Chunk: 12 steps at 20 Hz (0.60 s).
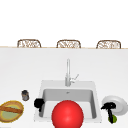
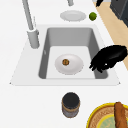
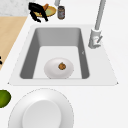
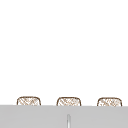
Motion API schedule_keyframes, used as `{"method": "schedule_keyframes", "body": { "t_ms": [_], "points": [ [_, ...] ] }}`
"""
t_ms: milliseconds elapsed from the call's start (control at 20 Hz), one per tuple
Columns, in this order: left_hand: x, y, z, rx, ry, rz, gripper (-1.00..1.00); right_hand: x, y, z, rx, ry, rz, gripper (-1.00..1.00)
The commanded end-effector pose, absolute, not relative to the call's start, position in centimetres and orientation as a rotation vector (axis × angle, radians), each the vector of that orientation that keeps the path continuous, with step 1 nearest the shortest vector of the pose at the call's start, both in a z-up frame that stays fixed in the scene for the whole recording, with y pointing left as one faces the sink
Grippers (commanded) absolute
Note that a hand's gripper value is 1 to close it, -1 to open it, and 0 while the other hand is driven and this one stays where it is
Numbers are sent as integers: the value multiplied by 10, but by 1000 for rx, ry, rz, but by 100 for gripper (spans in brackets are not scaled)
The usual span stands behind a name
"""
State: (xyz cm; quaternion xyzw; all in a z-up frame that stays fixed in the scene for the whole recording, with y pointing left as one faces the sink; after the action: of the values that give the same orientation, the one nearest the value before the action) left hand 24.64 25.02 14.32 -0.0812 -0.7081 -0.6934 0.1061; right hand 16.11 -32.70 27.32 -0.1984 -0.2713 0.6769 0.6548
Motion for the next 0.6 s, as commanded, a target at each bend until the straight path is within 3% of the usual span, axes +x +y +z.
{"method": "schedule_keyframes", "body": {
  "t_ms": [0,550],
  "points": [
    [246,250,143,-239,-2086,-2043,0,144,-346,273,-449,-640,1526,-100],
    [246,250,143,-239,-2086,-2043,0,132,-368,258,-459,-616,1543,-100]
  ]
}}
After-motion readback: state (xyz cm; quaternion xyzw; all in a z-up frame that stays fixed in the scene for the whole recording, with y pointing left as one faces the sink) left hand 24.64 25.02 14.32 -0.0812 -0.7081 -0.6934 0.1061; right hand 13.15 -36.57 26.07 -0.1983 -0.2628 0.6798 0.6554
